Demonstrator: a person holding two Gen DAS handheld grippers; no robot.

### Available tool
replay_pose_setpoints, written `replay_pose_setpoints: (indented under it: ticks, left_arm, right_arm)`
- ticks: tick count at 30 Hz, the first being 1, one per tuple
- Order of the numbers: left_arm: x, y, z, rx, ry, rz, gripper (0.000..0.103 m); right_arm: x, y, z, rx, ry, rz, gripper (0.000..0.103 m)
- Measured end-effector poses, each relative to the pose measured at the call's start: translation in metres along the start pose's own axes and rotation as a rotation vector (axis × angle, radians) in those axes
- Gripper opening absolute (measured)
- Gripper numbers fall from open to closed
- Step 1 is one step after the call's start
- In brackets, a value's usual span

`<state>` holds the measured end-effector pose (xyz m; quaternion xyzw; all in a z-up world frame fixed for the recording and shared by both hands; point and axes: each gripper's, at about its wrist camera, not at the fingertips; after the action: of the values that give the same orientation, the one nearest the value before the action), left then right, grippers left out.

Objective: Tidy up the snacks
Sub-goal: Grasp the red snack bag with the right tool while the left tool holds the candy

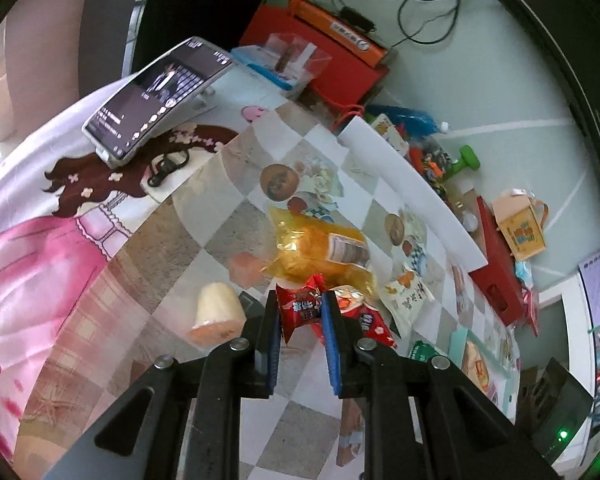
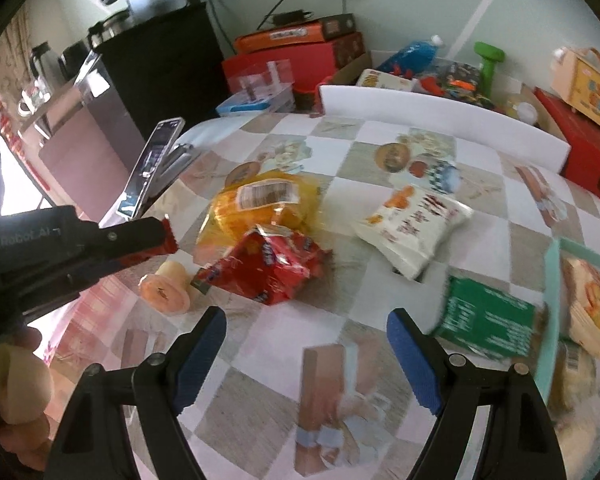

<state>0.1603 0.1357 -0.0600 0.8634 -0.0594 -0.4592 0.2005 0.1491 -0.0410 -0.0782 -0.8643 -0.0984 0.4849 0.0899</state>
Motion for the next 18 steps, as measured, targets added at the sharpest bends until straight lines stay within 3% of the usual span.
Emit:
replay_pose_setpoints:
  ticks: [4,15,18]
  left_arm:
    - [0.007,-0.008,-0.003,-0.014,-0.013,-0.030,0.020]
    - [0.024,-0.030,-0.006,-0.080,-0.048,-0.027,0.020]
    - [0.027,-0.032,-0.006,-0.087,-0.057,-0.026,0.020]
  right_arm:
    - [0.014,-0.016,-0.003,-0.044,-0.020,0.001,0.085]
    - [0.051,-0.035,-0.017,-0.081,-0.045,0.019,0.085]
    - [0.055,-0.039,-0.021,-0.086,-0.045,0.020,0.078]
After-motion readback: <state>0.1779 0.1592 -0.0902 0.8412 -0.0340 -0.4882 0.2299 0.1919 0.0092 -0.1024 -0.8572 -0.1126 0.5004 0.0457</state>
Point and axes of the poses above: each gripper's, at about its wrist camera, not at the fingertips, and x roughly the way its jaws point, y to its right, z to its underside, and after that the axes turned 12 degrees about x, right-handed
